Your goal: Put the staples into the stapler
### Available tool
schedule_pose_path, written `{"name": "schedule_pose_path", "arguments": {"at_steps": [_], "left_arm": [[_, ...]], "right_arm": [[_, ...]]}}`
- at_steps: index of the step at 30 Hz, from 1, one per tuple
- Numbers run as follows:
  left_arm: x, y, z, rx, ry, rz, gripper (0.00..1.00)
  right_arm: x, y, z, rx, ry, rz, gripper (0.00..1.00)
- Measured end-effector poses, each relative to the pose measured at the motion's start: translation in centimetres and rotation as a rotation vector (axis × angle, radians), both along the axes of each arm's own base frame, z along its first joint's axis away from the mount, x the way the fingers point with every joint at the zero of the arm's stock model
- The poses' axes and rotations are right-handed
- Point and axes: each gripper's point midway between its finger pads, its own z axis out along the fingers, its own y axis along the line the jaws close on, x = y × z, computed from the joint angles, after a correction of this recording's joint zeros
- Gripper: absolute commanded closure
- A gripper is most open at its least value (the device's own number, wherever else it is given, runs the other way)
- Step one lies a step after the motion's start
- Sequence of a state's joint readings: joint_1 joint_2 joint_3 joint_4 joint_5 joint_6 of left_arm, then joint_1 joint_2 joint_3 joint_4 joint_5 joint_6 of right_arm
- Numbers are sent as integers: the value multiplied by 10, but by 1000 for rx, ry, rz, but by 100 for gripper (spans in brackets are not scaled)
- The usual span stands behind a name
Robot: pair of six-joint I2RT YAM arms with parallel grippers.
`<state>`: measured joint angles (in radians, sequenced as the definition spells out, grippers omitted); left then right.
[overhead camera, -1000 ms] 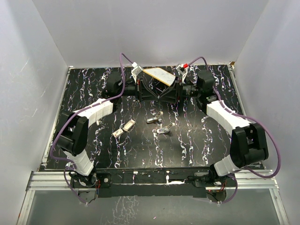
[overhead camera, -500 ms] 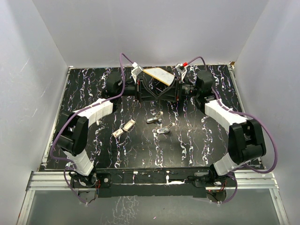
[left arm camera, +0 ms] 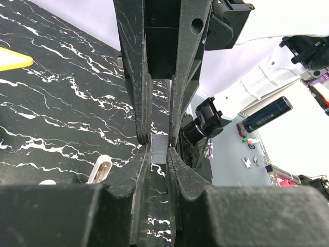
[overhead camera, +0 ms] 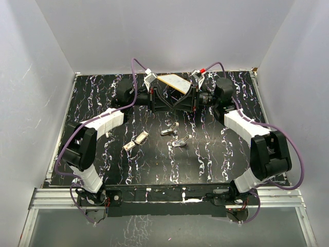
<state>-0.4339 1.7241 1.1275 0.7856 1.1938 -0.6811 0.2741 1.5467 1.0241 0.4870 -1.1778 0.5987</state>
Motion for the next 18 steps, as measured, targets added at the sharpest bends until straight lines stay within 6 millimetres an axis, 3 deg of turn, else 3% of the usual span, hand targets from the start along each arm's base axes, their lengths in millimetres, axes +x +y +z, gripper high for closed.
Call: {"name": "schedule_pose_path", "arguments": {"at_steps": [7,18], "left_arm": [[0,0,1,-1,6,-2,90],[-2,1,-1,-10,-1,-1,69]], "right_arm": [[-1,0,1,5,-7,3,86],[-1,0,1,9,-17,7,87]]}}
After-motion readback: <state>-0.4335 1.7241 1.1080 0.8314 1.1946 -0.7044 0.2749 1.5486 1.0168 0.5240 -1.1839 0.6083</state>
